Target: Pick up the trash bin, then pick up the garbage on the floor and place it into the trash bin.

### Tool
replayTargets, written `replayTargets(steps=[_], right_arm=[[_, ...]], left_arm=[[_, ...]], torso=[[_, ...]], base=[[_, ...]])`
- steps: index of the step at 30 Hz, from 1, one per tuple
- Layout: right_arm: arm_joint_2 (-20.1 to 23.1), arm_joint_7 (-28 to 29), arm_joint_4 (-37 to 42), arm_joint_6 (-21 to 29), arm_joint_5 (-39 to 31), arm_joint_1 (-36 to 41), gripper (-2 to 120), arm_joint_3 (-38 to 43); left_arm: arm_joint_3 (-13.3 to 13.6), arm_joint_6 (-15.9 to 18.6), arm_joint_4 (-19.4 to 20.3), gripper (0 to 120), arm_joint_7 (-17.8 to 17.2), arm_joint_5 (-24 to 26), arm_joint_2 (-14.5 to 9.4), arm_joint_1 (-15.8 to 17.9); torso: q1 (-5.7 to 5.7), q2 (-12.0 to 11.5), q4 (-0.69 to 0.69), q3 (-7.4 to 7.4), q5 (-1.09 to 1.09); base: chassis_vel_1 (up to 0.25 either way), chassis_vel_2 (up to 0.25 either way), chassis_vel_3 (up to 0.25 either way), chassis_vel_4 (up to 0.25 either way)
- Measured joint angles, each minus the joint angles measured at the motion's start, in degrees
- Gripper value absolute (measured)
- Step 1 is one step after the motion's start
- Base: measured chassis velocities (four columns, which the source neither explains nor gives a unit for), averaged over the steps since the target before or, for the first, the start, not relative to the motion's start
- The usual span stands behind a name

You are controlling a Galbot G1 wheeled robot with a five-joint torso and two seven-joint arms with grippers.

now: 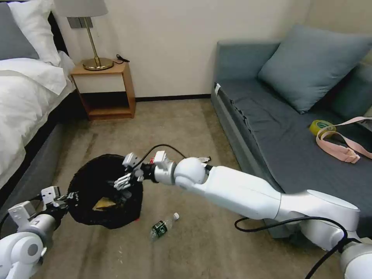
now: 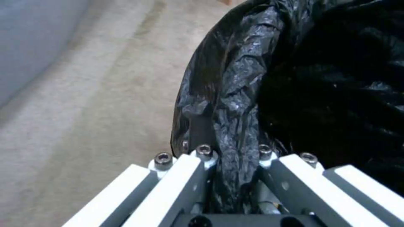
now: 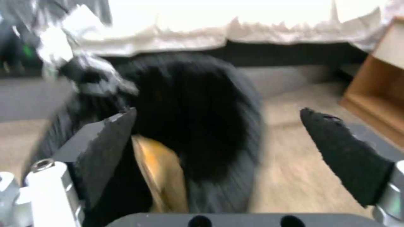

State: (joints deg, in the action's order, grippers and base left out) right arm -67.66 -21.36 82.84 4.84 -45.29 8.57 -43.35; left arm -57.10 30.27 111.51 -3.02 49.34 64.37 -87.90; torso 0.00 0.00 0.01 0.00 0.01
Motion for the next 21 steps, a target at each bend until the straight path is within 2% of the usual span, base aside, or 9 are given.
replayTargets(steps=[2,4,5,8,10,14,16,18,21], right_arm=[[2.58,-4.91,-2.07,-0.87,0.19,-0.02,100,0.67],[5.17,-12.74,-4.98,-2.30,1.06,-0.01,100,0.75],[5.17,-12.74,-4.98,-2.30,1.06,-0.01,100,0.75],[5.96,-20.04,-8.78,-3.63,3.64,0.29,99,-0.51],[5.59,-21.08,-10.06,-4.01,4.92,0.40,99,-1.53],[1.17,-21.76,-14.50,-4.22,11.55,0.68,100,-6.72],[-2.61,-21.42,-17.31,-2.60,15.17,0.83,100,-9.62],[-3.79,-21.30,-18.47,-1.86,16.32,0.81,100,-10.63],[-7.76,-21.40,-24.14,-0.84,21.50,0.22,100,-14.12]], left_arm=[[-1.33,-0.52,-1.02,2,0.50,0.12,-0.15,-0.14],[-3.07,-1.03,-2.39,2,0.75,0.60,-0.33,-0.02],[-3.07,-1.03,-2.39,2,0.75,0.60,-0.33,-0.02],[-4.82,-1.30,-3.46,2,0.88,1.22,-0.44,0.19],[-5.23,-1.34,-3.65,2,0.89,1.36,-0.46,0.23],[-6.07,-1.45,-3.82,2,0.95,1.73,-0.35,0.27],[-6.28,-1.46,-3.51,2,0.94,1.74,-0.11,0.19],[-6.34,-1.46,-3.33,2,0.94,1.75,0.01,0.14],[-6.63,-1.46,-2.92,2,0.94,1.73,0.43,0.09]], torso=[[0.00,0.00,-0.01,0.00,0.00],[0.00,0.00,-0.04,0.00,0.01],[0.00,0.00,-0.04,0.00,0.01],[0.00,0.00,-0.03,0.00,-0.01],[0.00,0.00,-0.04,0.00,-0.01],[0.00,0.00,-0.02,0.00,-0.01],[0.00,0.00,0.01,0.00,-0.01],[0.00,0.00,0.01,0.00,-0.01],[0.00,0.00,0.00,0.00,-0.02]], base=[[0.000,0.000,0.000,0.000],[0.000,0.000,0.000,0.000],[0.000,0.000,0.000,0.000],[0.000,0.000,0.000,0.000],[0.000,0.000,0.000,0.000],[0.000,0.000,0.000,0.000],[0.000,0.000,0.000,0.000],[0.000,0.000,0.000,0.000],[0.000,0.000,0.000,0.000]])
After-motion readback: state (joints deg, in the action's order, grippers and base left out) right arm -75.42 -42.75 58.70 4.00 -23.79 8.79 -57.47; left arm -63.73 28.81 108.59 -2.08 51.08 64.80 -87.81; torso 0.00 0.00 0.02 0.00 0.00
